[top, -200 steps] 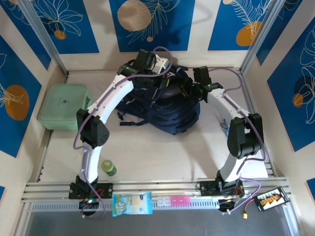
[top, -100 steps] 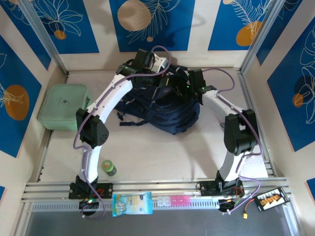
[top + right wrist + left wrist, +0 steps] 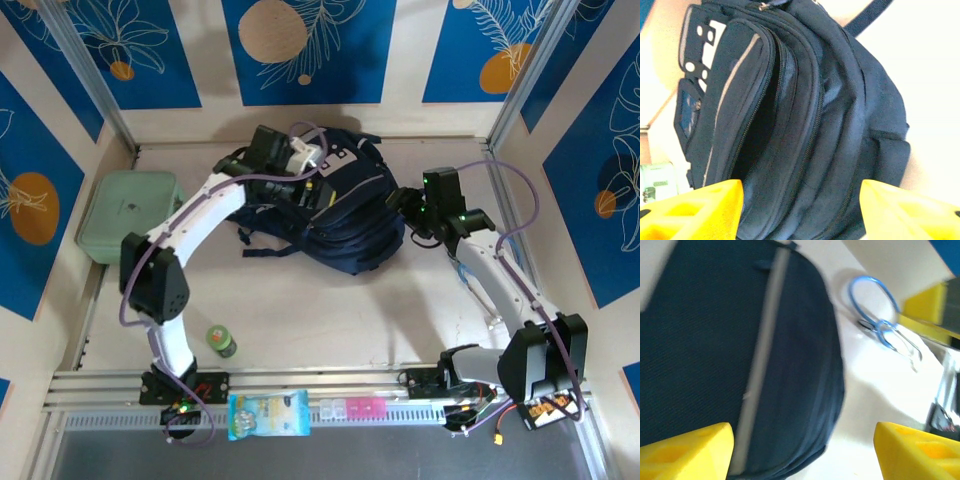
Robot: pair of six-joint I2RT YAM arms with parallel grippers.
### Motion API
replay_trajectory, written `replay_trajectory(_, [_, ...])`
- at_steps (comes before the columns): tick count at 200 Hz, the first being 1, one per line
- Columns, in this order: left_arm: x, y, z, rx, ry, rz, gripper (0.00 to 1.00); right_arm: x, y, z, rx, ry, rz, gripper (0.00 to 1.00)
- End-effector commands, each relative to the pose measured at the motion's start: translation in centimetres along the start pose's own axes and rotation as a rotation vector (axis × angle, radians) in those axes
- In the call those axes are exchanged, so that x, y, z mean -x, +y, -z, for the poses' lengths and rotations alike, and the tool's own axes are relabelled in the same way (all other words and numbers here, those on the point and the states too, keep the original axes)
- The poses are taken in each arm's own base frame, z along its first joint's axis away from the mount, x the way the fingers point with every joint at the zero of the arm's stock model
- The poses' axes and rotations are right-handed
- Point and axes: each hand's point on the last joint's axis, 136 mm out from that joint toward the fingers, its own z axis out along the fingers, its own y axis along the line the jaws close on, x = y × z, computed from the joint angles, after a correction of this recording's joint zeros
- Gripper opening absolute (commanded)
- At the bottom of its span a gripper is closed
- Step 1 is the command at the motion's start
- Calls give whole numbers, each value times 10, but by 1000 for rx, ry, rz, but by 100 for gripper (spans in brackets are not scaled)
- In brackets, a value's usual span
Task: Pack the student bag
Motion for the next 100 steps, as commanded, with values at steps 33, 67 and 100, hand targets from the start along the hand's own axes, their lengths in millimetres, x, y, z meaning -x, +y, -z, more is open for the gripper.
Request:
replay_trajectory(33, [-23,91,12,202,-164,507,64,-33,26,-3,41,99,113,66])
replay_trajectory(67, [-26,104,-9,160,-150,625,51,-49,39,-12,49,141,125,66])
replay_trajectory(100, [-30,112,-29,114,-138,695,45,-49,43,-10,59,138,120,66])
